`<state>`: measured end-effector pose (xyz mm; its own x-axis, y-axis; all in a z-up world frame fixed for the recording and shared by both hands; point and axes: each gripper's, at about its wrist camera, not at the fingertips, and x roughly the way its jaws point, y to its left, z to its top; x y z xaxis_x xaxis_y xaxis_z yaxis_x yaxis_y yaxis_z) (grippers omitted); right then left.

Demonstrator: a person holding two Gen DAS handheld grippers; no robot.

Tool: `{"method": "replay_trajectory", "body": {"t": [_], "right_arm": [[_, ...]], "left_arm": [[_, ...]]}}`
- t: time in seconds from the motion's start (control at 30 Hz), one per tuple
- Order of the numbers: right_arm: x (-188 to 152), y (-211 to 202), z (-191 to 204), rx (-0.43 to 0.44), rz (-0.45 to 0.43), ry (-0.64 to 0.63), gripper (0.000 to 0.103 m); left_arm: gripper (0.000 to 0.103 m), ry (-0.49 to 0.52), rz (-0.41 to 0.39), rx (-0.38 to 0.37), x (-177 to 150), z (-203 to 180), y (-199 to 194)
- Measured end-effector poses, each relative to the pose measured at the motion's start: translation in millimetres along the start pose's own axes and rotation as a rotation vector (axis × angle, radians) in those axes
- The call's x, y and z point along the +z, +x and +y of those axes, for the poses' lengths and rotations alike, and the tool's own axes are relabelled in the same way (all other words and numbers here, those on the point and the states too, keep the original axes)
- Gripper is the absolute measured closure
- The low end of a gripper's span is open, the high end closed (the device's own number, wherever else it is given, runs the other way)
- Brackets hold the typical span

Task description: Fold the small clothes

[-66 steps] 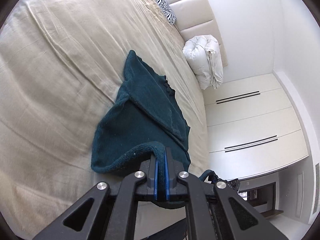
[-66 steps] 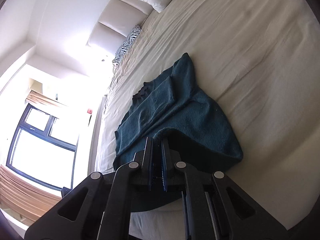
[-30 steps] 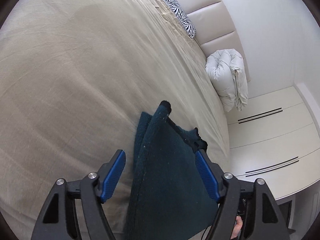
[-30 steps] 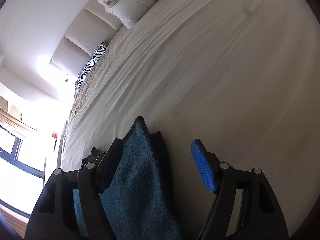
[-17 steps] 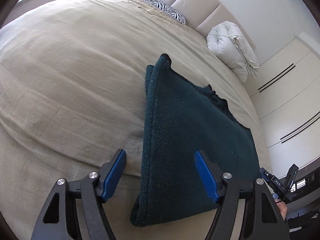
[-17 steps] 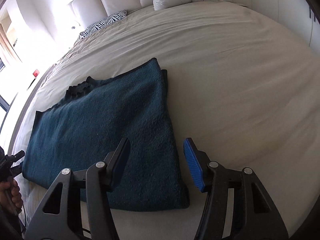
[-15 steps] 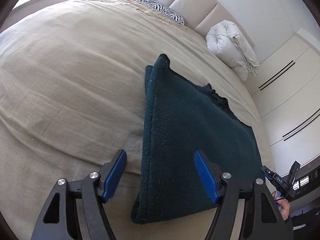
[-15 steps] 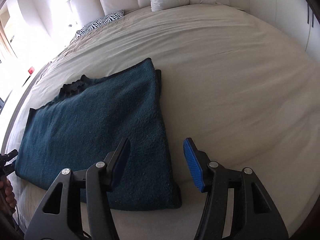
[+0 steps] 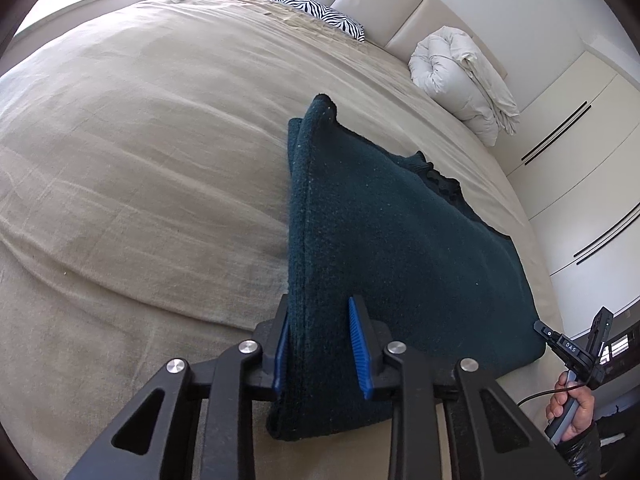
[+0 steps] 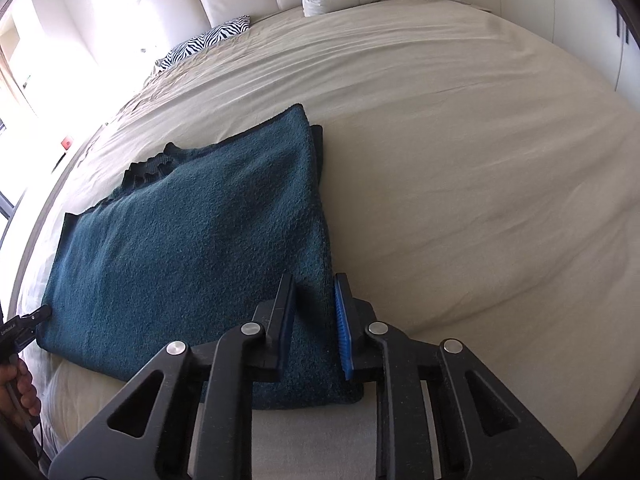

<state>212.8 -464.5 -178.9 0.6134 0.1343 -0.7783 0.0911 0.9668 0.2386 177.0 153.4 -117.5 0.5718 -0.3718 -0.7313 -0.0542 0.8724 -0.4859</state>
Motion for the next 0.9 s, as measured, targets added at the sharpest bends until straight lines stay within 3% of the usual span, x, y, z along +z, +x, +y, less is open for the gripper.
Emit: {"method": "replay_trajectory", "body": {"t": [0.07,0.1,0.2,0.5,0.63,0.9], "right_arm": [[0,-7,2,-0.009,-0.013,-0.009,0.089],[-1,-10,3,-0.014,-0.017,-0.016,0.095],[-3,-15,7,-0.041,-0.024,-0.046,0.097],[-11,-34,15,-0.084,-0.069,-0.082,0.098],[-15,-38,12,-0.077,-0.068,-0.072,0.098],[-24,-40,3,-0.067,-0.053,-0.051,0.098]], "left_arm": [[0.083,0.008,-0.003,0.004,-1,-2,0],[0.085,0.012,-0.007,0.009,-1,-2,-1],[0.088,0.02,-0.017,0.022,-1,-6,-3],[0.089,0.05,-0.042,0.089,-4,-11,-13],[0.096,0.051,-0.061,0.097,-8,-10,-20],[0.097,0.064,-0.082,0.102,-23,-7,-29]]}}
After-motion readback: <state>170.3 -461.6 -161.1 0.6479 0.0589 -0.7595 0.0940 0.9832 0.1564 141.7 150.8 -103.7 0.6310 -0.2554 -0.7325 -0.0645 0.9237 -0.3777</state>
